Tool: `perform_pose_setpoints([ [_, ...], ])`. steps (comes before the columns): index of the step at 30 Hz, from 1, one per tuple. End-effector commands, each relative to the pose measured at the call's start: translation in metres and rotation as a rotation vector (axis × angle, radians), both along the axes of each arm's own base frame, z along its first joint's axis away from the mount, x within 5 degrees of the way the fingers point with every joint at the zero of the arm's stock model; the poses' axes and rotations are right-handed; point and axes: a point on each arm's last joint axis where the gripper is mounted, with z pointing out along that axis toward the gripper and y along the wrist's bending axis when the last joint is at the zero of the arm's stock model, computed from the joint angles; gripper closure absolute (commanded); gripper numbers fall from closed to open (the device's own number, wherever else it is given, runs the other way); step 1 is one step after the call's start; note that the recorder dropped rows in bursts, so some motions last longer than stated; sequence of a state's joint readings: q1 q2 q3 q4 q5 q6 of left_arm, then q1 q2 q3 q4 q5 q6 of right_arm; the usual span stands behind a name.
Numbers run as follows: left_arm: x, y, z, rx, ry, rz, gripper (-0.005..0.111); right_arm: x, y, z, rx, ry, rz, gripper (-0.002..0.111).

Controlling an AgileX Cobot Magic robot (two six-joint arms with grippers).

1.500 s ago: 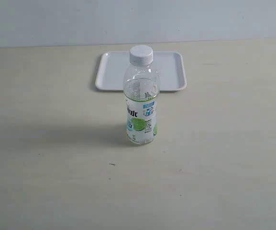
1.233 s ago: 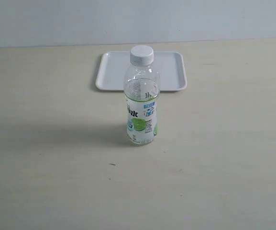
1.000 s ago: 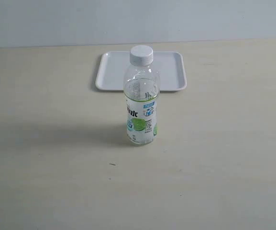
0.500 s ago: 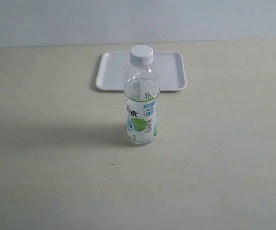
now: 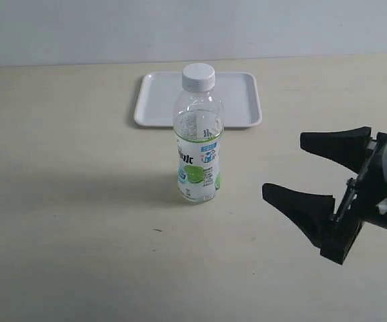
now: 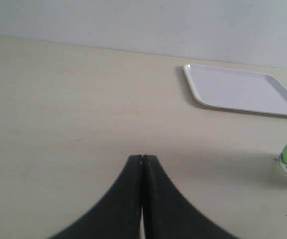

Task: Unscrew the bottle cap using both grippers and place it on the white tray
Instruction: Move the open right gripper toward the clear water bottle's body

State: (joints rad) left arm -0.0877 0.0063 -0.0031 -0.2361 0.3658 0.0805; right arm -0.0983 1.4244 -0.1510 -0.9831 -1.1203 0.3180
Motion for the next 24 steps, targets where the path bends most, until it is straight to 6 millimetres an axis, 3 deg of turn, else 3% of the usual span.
perform_pose_setpoints([
  [1, 0.0, 0.0, 0.0, 0.0, -0.006, -0.007, 0.107, 0.02, -0.001, -0.008, 0.032, -0.032, 0.02, 0.021],
  [5, 0.0, 0.0, 0.0, 0.0, -0.006, -0.007, 0.107, 0.041, 0.003, -0.018, 0.061, 0.029, 0.054, 0.021],
  [15, 0.0, 0.0, 0.0, 0.0, -0.006, -0.007, 0.107, 0.091, 0.045, -0.045, -0.011, 0.062, 0.231, 0.021],
  [24, 0.0, 0.0, 0.0, 0.0, -0.006, -0.007, 0.107, 0.1, 0.048, -0.047, 0.023, 0.077, 0.227, 0.021],
])
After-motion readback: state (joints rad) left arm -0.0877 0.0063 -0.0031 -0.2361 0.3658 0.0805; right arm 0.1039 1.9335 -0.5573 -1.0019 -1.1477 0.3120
